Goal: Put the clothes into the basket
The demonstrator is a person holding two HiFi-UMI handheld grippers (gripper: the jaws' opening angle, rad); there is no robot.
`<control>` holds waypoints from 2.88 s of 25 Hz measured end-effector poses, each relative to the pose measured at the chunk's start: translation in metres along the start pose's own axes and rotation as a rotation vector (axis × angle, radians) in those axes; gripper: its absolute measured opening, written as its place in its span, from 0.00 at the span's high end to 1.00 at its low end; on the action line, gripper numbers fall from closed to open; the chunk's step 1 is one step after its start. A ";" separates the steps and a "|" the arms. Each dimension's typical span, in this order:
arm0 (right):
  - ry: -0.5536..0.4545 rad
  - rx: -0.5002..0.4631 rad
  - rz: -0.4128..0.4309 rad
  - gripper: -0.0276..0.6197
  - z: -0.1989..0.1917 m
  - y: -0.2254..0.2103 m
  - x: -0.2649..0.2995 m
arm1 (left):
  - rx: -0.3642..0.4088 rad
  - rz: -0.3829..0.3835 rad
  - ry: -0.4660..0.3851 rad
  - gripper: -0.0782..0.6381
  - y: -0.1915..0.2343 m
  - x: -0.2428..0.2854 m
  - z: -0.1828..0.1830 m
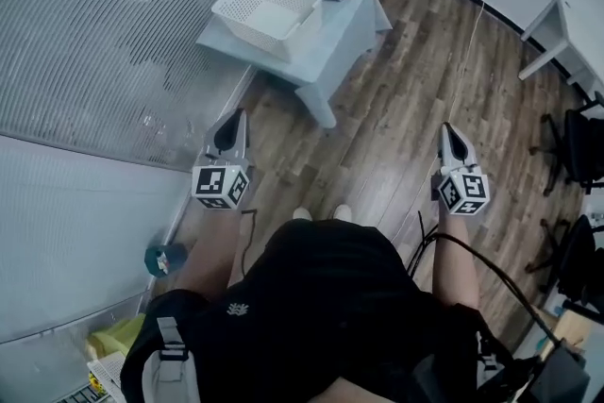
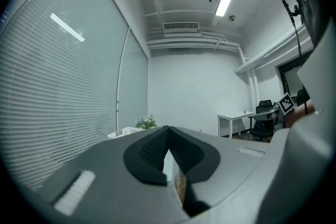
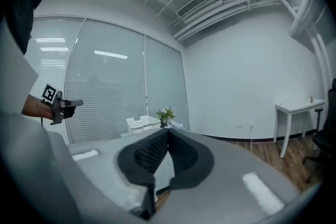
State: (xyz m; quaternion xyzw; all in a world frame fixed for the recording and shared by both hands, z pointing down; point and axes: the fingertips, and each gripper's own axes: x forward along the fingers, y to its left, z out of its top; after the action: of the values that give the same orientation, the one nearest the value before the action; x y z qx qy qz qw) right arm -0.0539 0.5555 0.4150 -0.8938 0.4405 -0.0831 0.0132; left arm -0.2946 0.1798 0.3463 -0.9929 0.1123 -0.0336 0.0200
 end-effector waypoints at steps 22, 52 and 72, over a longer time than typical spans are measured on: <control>-0.099 -0.023 -0.037 0.95 0.058 -0.039 0.137 | 0.005 0.092 -0.066 0.88 0.079 0.119 0.022; 0.079 -0.085 0.112 0.95 0.076 0.011 0.517 | -0.064 -0.033 -0.111 0.88 0.239 0.402 0.035; 0.248 -0.147 0.398 0.95 -0.009 -0.003 0.727 | -0.062 0.222 0.001 0.88 0.271 0.490 -0.023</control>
State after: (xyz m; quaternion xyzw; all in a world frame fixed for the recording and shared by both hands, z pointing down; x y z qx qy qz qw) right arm 0.3817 -0.0167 0.5238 -0.7709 0.6111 -0.1556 -0.0901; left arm 0.1204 -0.1946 0.3868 -0.9745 0.2225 -0.0282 -0.0072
